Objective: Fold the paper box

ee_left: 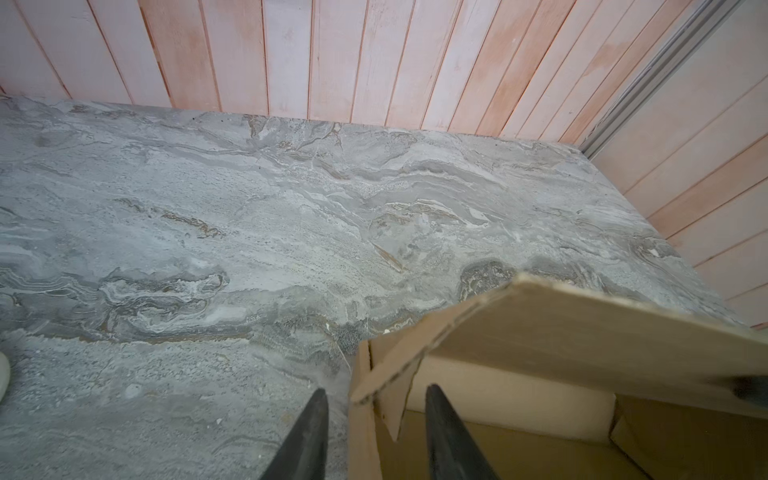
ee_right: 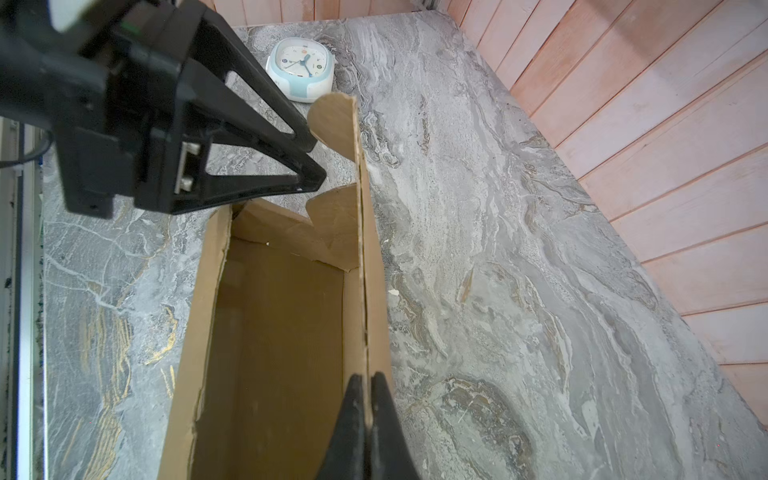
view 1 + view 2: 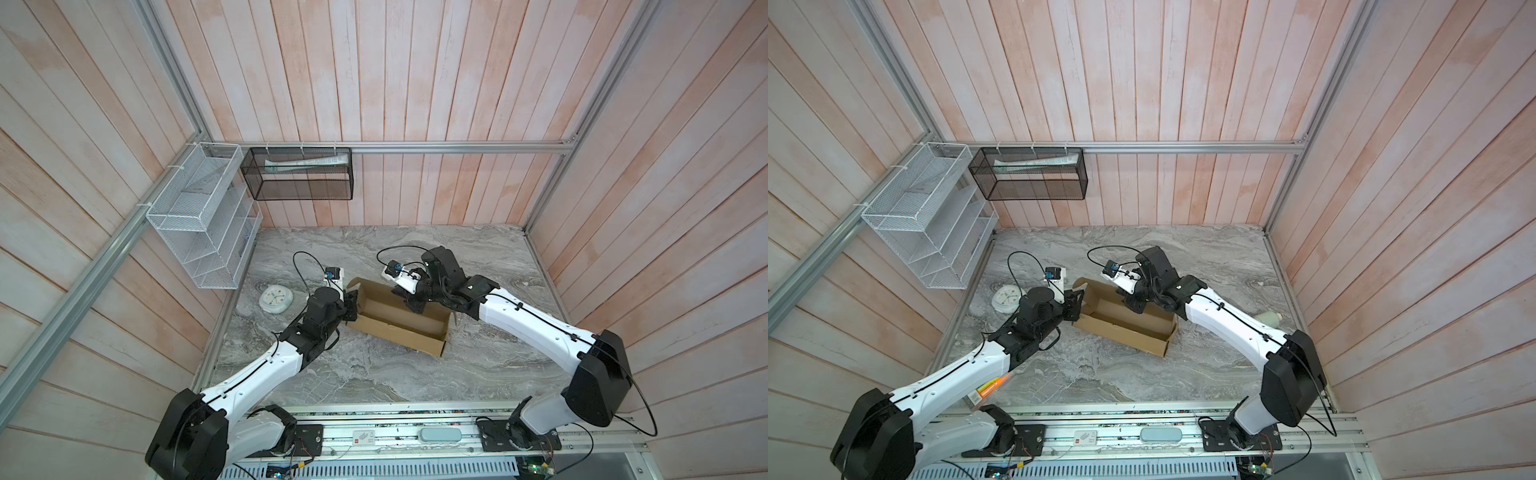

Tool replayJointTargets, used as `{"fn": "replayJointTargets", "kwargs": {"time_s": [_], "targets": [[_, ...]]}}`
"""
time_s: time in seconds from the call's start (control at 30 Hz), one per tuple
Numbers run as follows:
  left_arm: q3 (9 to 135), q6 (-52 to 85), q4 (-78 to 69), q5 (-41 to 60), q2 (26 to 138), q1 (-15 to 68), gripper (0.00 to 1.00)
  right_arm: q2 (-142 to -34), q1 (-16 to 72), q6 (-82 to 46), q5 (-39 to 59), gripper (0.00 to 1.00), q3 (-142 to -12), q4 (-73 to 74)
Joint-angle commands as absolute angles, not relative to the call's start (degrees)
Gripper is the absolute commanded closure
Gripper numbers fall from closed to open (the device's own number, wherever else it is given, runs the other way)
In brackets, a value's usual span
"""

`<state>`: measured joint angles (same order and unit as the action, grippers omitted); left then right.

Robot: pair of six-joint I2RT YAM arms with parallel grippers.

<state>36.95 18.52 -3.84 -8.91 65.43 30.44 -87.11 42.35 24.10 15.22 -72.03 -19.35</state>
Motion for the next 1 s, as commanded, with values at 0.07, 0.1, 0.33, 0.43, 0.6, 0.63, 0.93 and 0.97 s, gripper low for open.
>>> {"fn": "replayJointTargets", "kwargs": {"time_s": [0.07, 0.1, 0.33, 0.43, 0.6, 0.63, 0.93, 0.97], "targets": [[40.24, 21.83, 5.62, -8.67, 59.92, 30.23, 0.62, -87.6, 42.63, 24.44, 15.54, 1.0, -72.6, -20.08], [40.4, 23.24, 7.85, -7.59, 58.71, 30.26, 0.63, -87.65, 42.63, 24.39, 15.56, 1.0, -72.73, -20.13], [34.82, 36.03, 16.17, 3.56, 49.55, 31.89, 0.63, -87.58, 42.69, 23.95, 15.73, 1.0, -72.54, -19.78], [31.99, 40.64, 18.77, 3.57, 46.87, 35.96, 0.65, -87.52, 42.8, 23.58, 15.91, 1.0, -72.21, -19.51], [29.22, 47.1, 20.0, 0.88, 46.76, 41.5, 0.68, -87.44, 43.15, 23.38, 16.0, 1.0, -72.2, -19.33], [28.49, 48.21, 18.96, 0.96, 47.15, 42.42, 0.68, -87.45, 43.23, 23.4, 16.03, 1.0, -72.2, -19.34], [25.12, 54.98, 5.26, -0.57, 57.22, 47.78, 0.76, -86.84, 43.68, 23.34, 16.48, 1.0, -72.25, -19.34], [24.82, 55.69, 3.69, -0.89, 58.19, 48.08, 0.77, -86.84, 43.75, 23.31, 16.52, 1.0, -72.22, -19.34]]}}
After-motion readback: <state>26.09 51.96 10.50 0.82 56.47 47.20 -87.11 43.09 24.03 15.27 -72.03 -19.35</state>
